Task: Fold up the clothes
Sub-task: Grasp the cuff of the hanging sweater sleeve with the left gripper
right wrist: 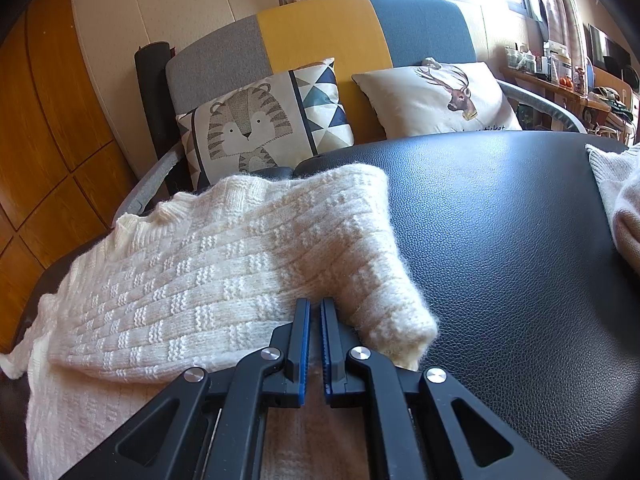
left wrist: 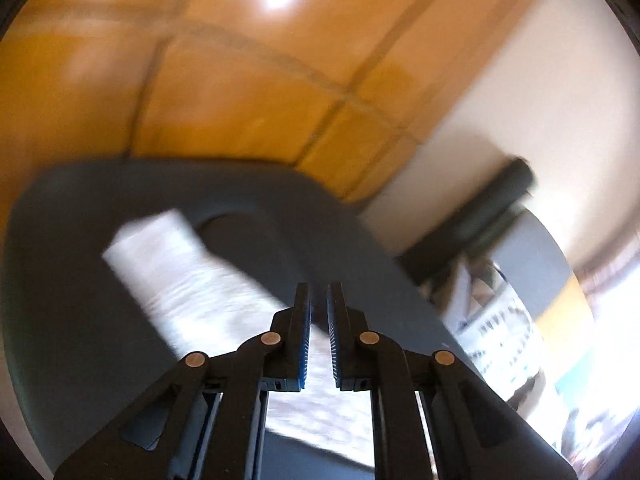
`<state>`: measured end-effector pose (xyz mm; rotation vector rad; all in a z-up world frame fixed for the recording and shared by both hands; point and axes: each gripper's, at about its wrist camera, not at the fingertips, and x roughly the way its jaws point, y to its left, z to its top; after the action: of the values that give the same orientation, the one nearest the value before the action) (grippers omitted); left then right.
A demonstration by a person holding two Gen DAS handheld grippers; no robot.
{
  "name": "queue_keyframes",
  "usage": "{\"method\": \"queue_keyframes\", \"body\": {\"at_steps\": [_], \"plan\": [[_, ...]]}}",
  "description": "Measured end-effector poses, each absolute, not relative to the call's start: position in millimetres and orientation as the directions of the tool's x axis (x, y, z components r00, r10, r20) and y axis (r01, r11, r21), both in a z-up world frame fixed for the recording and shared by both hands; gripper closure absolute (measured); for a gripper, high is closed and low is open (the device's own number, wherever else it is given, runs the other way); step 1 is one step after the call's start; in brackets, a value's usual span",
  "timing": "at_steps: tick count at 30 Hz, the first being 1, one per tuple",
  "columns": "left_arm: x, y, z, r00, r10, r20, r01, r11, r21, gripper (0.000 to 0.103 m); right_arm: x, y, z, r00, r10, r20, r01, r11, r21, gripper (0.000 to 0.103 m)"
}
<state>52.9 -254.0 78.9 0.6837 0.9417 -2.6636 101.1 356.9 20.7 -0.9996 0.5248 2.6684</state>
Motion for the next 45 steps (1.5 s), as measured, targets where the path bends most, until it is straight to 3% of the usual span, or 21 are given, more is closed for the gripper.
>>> {"method": "queue_keyframes", "body": {"at_steps": [3, 7, 9, 10, 11, 16, 18, 21, 25, 28, 31, 33, 35, 39, 45], "plan": [[46, -221, 103, -0.888, 0.006, -0.46, 0.259, -0.819, -0.511, 0.094, 102, 358, 20, -0.739, 0.094, -0.667, -0.344, -0.904, 0.254, 0.099], [32, -213, 103, -0.859, 0.046, -0.509, 0.273, -0.801, -0.533, 0.093, 104, 360, 20, -0.746, 0.076, -0.661, -0.339, -0.898, 0.28, 0.099], [30, -225, 85, -0.82, 0.054, -0.569, 0.333, -0.765, -0.552, 0.076, 104, 362, 19, -0.751, 0.065, -0.657, -0.336, -0.894, 0.296, 0.099], [32, -233, 74, -0.801, 0.054, -0.596, 0.371, -0.737, -0.565, 0.06, 105, 363, 19, -0.753, 0.06, -0.655, -0.335, -0.892, 0.304, 0.099], [40, -245, 60, -0.786, 0.045, -0.617, 0.417, -0.699, -0.582, 0.055, 106, 364, 19, -0.756, 0.055, -0.652, -0.334, -0.89, 0.312, 0.099], [80, -306, -5, -0.72, 0.049, -0.692, 0.592, -0.478, -0.649, 0.055, 106, 365, 17, -0.758, 0.052, -0.651, -0.333, -0.888, 0.316, 0.099], [88, -323, -18, -0.748, 0.081, -0.659, 0.576, -0.414, -0.705, 0.054, 105, 364, 17, -0.756, 0.056, -0.653, -0.334, -0.89, 0.31, 0.099], [88, -335, -24, -0.801, 0.122, -0.586, 0.513, -0.366, -0.777, 0.035, 105, 363, 17, -0.752, 0.063, -0.656, -0.337, -0.892, 0.301, 0.099], [72, -330, -19, -0.8, 0.11, -0.59, 0.515, -0.378, -0.769, 0.003, 104, 362, 17, -0.75, 0.069, -0.658, -0.339, -0.894, 0.293, 0.099], [65, -323, -15, -0.793, 0.07, -0.606, 0.533, -0.401, -0.745, 0.0, 104, 361, 17, -0.749, 0.071, -0.659, -0.34, -0.895, 0.29, 0.099], [57, -316, -11, -0.785, 0.029, -0.619, 0.552, -0.423, -0.719, 0.002, 104, 361, 17, -0.748, 0.073, -0.659, -0.34, -0.895, 0.287, 0.099], [53, -312, -11, -0.776, 0.01, -0.631, 0.565, -0.433, -0.702, 0.029, 104, 361, 17, -0.748, 0.073, -0.659, -0.34, -0.895, 0.287, 0.099], [53, -314, -23, -0.758, 0.034, -0.651, 0.58, -0.421, -0.697, 0.088, 104, 361, 17, -0.748, 0.073, -0.659, -0.34, -0.896, 0.287, 0.099], [64, -323, -40, -0.793, 0.095, -0.602, 0.536, -0.359, -0.764, 0.095, 104, 361, 17, -0.749, 0.073, -0.659, -0.34, -0.895, 0.287, 0.099], [69, -326, -33, -0.816, 0.172, -0.551, 0.47, -0.357, -0.807, 0.096, 105, 362, 17, -0.749, 0.073, -0.659, -0.34, -0.896, 0.287, 0.099]]}}
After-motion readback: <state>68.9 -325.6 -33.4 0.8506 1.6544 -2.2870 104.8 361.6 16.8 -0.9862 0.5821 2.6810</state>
